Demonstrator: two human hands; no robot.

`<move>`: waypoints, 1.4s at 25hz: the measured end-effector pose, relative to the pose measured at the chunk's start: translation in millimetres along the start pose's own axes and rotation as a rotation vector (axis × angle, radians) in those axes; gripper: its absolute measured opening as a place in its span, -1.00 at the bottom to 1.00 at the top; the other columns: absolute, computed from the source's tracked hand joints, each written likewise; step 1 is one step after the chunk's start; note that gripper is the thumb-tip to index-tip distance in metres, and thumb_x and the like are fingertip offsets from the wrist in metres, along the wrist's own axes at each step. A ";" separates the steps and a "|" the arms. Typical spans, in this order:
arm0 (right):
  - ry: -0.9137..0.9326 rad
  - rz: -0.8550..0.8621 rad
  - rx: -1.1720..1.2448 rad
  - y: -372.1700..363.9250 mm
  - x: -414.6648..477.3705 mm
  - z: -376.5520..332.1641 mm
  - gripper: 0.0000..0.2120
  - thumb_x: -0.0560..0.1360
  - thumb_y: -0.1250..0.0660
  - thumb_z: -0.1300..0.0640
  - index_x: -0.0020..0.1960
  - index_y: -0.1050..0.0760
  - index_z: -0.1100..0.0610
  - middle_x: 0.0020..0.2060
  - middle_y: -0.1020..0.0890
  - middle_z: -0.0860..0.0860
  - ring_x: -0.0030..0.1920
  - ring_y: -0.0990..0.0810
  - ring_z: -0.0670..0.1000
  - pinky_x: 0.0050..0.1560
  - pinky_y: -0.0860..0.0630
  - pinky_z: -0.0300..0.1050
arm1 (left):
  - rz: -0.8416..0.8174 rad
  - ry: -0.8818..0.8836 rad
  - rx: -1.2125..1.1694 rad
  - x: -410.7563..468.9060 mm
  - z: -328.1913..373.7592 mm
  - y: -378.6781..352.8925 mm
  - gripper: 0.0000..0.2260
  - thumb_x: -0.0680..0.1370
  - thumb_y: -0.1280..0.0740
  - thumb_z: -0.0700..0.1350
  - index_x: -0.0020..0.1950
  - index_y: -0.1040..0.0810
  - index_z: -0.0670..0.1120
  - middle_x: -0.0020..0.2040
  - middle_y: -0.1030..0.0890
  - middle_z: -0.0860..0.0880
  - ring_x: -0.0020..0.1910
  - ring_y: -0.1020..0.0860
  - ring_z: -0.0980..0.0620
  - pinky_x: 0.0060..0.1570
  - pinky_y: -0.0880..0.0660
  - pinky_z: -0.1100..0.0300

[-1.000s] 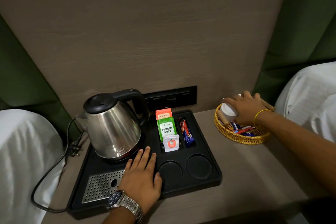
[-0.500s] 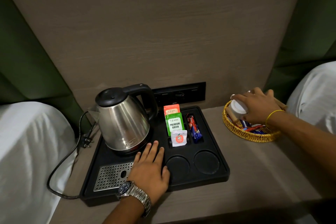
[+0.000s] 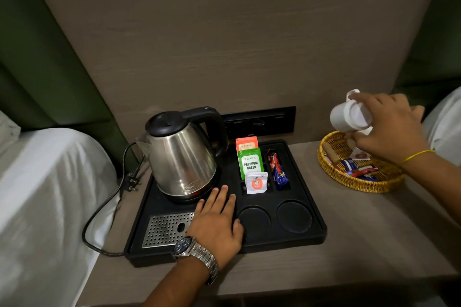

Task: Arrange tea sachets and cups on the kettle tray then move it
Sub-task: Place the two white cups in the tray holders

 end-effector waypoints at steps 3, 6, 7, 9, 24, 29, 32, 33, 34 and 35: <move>0.076 -0.012 0.263 17.5 -28.3 -55.0 -0.20 0.20 -0.48 -0.21 0.42 -0.39 -0.14 0.19 -0.59 0.00 0.20 -0.47 0.20 0.08 -0.41 0.20 | -0.013 0.003 -0.003 -0.3 0.7 0.2 -0.34 0.51 0.09 0.22 0.60 -0.05 0.07 0.65 0.05 0.05 0.62 0.07 0.04 0.55 0.06 -0.04; 0.221 -0.240 0.374 3.9 -68.4 -125.8 -0.21 0.18 -0.41 -0.29 0.40 -0.41 -0.18 0.16 -0.59 -0.09 0.18 -0.47 0.10 0.14 -0.44 0.18 | -0.013 0.009 -0.011 -1.5 1.2 2.0 -0.38 0.53 0.08 0.19 0.60 -0.09 0.06 0.65 0.02 0.04 0.62 0.05 0.03 0.55 0.05 -0.04; 0.261 -0.334 0.363 -5.9 -82.2 -145.7 -0.21 0.17 -0.39 -0.30 0.39 -0.40 -0.21 0.14 -0.58 -0.13 0.17 -0.46 0.05 0.14 -0.42 0.14 | -0.010 0.010 -0.018 -1.2 1.4 2.6 -0.40 0.55 0.06 0.17 0.60 -0.11 0.06 0.65 0.01 0.04 0.62 0.04 0.03 0.55 0.03 -0.05; 0.322 -0.499 0.340 -29.4 -108.5 -177.6 -0.23 0.18 -0.38 -0.31 0.39 -0.35 -0.25 0.12 -0.55 -0.19 0.18 -0.43 -0.02 0.11 -0.37 0.06 | -0.014 0.011 -0.032 -1.0 0.6 2.5 -0.42 0.56 0.03 0.12 0.59 -0.14 0.05 0.64 -0.02 0.04 0.62 0.02 0.02 0.56 0.01 -0.06; 0.375 -0.613 0.315 -68.5 -150.7 -227.1 -0.19 0.30 -0.30 -0.29 0.52 -0.15 -0.26 0.27 -0.44 -0.09 0.25 -0.38 0.04 0.16 -0.37 0.12 | -0.023 -0.006 -0.059 -14.0 -20.5 7.2 -0.48 0.59 0.07 0.16 0.57 -0.12 0.17 0.63 -0.04 0.13 0.61 -0.01 0.12 0.55 -0.04 -0.03; 0.363 -0.604 0.365 -63.2 -128.5 -187.4 -0.15 0.37 -0.17 -0.49 0.58 0.00 -0.31 0.40 -0.36 -0.11 0.36 -0.39 0.04 0.27 -0.36 0.24 | -0.027 -0.011 -0.030 -17.4 -18.5 9.6 -0.49 0.61 0.08 0.15 0.58 -0.08 0.20 0.64 -0.01 0.14 0.61 0.01 0.14 0.56 -0.03 -0.01; 0.181 -0.333 0.222 -57.5 -63.1 -99.2 -0.29 0.39 -0.23 -0.37 0.51 -0.26 -0.23 0.31 -0.45 -0.02 0.33 -0.46 0.13 0.25 -0.40 0.29 | -0.025 -0.018 -0.018 -17.3 -19.3 8.0 -0.48 0.60 0.10 0.17 0.59 -0.04 0.21 0.64 0.02 0.14 0.61 0.03 0.13 0.56 -0.02 0.00; 0.078 -0.274 0.168 -58.5 -42.3 -62.6 -0.34 0.40 -0.27 -0.29 0.47 -0.33 -0.17 0.29 -0.47 0.03 0.31 -0.47 0.18 0.20 -0.43 0.27 | -0.023 -0.022 -0.015 -17.4 -20.1 7.6 -0.48 0.60 0.11 0.17 0.59 -0.02 0.21 0.64 0.04 0.14 0.61 0.05 0.13 0.56 -0.01 0.00; -0.026 -0.252 0.084 -63.2 -25.4 -26.7 -0.37 0.40 -0.32 -0.21 0.45 -0.37 -0.12 0.26 -0.48 0.09 0.29 -0.47 0.22 0.18 -0.43 0.28 | -0.021 -0.026 -0.012 -17.4 -20.0 7.4 -0.48 0.60 0.11 0.17 0.59 -0.01 0.22 0.64 0.06 0.15 0.61 0.06 0.14 0.56 -0.01 0.00; -0.120 -0.275 -0.014 -71.1 -13.4 6.3 -0.38 0.39 -0.35 -0.17 0.43 -0.39 -0.08 0.24 -0.49 0.14 0.27 -0.47 0.26 0.18 -0.43 0.29 | -0.020 -0.031 -0.011 -16.9 -18.5 7.2 -0.48 0.61 0.11 0.17 0.59 0.01 0.22 0.64 0.08 0.15 0.61 0.07 0.14 0.56 0.00 0.01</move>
Point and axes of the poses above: each hand's wrist, its own x-axis towards the middle knuckle, its own y-axis out of the back of the hand, z = x × y, the point moved 9 cm from there along x, towards the middle knuckle
